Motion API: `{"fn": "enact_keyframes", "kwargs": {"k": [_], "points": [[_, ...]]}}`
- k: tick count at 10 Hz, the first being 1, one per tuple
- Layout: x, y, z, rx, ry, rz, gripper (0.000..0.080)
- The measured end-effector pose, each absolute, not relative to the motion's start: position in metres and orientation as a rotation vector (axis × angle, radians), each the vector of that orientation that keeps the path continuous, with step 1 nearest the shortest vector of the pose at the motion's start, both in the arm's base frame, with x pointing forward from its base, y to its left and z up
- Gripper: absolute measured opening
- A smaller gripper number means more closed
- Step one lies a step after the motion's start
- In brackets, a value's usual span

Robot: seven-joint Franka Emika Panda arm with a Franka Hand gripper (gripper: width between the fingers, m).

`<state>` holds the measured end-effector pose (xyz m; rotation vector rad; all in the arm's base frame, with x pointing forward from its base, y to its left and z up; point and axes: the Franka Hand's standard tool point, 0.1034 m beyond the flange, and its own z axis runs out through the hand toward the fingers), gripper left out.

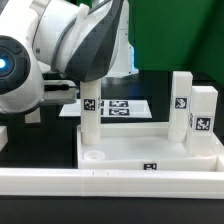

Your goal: Assemble desk

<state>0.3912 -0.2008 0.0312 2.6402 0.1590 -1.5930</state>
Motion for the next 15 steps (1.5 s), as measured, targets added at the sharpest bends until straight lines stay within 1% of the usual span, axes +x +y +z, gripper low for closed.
{"fn": "enact_keyframes", "kwargs": {"k": [2,5,9,11,15], "points": [[0.387,-0.213,0.039,2.641,0.107,-1.587,0.0648],[0.387,-0.211,0.034,2.639,0.119,-1.584,0.0648],[0.399,-0.206,0.030,2.643,0.148,-1.560,0.0648],[0.398,-0.207,0.026,2.639,0.152,-1.561,0.0648],[0.397,-0.207,0.026,2.637,0.151,-1.565,0.0648]]}}
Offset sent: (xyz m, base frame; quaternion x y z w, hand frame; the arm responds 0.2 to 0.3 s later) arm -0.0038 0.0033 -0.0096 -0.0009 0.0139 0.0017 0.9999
